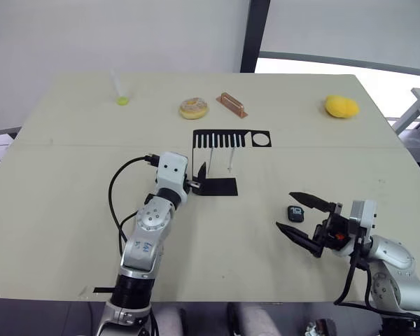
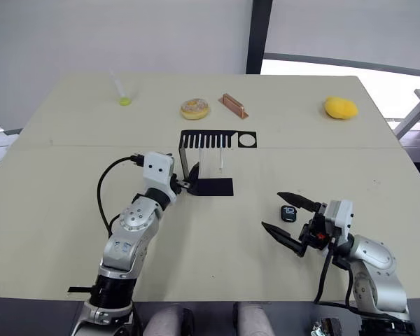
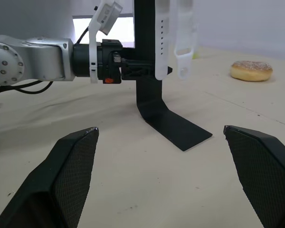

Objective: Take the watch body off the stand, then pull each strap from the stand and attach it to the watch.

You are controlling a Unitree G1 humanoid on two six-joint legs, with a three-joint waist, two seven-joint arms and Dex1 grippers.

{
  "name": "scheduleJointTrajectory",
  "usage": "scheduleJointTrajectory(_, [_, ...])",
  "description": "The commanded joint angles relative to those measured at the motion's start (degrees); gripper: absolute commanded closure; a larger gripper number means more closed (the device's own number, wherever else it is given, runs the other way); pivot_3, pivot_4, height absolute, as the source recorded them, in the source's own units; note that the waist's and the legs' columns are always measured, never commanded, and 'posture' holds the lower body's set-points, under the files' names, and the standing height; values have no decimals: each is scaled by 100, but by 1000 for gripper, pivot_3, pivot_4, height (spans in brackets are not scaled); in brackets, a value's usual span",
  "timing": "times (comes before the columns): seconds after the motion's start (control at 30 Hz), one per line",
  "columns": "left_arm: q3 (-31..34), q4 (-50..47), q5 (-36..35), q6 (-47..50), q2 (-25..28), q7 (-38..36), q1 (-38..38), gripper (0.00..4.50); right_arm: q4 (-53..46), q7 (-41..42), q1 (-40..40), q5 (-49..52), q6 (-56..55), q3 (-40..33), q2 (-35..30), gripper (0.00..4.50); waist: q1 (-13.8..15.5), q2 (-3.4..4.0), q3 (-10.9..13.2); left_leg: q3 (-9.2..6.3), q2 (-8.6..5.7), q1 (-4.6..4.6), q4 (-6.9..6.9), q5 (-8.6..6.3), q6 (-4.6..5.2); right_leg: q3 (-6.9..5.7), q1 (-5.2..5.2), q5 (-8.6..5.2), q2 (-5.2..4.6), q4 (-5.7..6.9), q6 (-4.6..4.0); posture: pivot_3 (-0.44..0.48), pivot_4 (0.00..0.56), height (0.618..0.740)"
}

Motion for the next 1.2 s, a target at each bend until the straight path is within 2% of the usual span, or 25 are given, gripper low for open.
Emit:
scheduleJointTrajectory(0.03, [-29,-73,12,-116,-56,-47,-116,1741,-320,-237,-27,-15,-8,26,99,0,0,0,0,0,0,0,-1,0,0,0,0,0,0,0,0,0,150,740])
scheduleJointTrajectory(0.2, [-83,-84,42,-135,-27,-119,-112,4266,-586,-740,20,-196,33,144,310,0,-7,0,0,3,0,-10,-4,1,-3,2,-14,0,1,0,0,0,150,740])
scheduleJointTrajectory(0.23, [-81,-80,42,-139,-34,-122,-108,4473,-665,-913,31,-269,85,188,349,0,-3,0,0,3,1,-15,-4,2,-4,3,-20,0,2,2,0,0,150,740])
scheduleJointTrajectory(0.33, [-97,-69,73,-189,-16,-133,-122,4473,-927,-1409,15,-534,271,349,454,0,-5,1,0,4,1,-29,-1,5,-8,4,-36,0,0,9,0,0,150,740])
scheduleJointTrajectory(0.6, [-99,-29,120,-190,-96,-50,-247,4473,-2195,-3233,-169,-1170,1681,1242,1047,0,-5,1,-1,4,0,-73,4,26,-26,7,-99,-2,1,51,-4,0,150,740])
scheduleJointTrajectory(0.73, [-33,58,218,-311,-186,130,-354,4473,-2453,-3740,-413,-1370,1923,1570,1414,0,-4,0,-1,0,-6,-98,14,30,-24,4,-122,-1,-4,60,-3,0,150,740])
scheduleJointTrajectory(0.93, [-69,187,317,-456,-381,330,-415,4473,-2294,-4435,-969,-1876,2115,1928,1908,0,-5,-5,-3,7,-8,-140,19,43,-23,9,-181,-1,-4,90,-3,0,150,740])
scheduleJointTrajectory(1.2, [-123,271,426,-412,-530,405,-388,4473,-1646,-4881,-1778,-2329,2171,2030,2329,0,-5,-5,-4,9,-9,-140,19,49,-20,8,-183,-2,-3,96,-4,0,150,740])
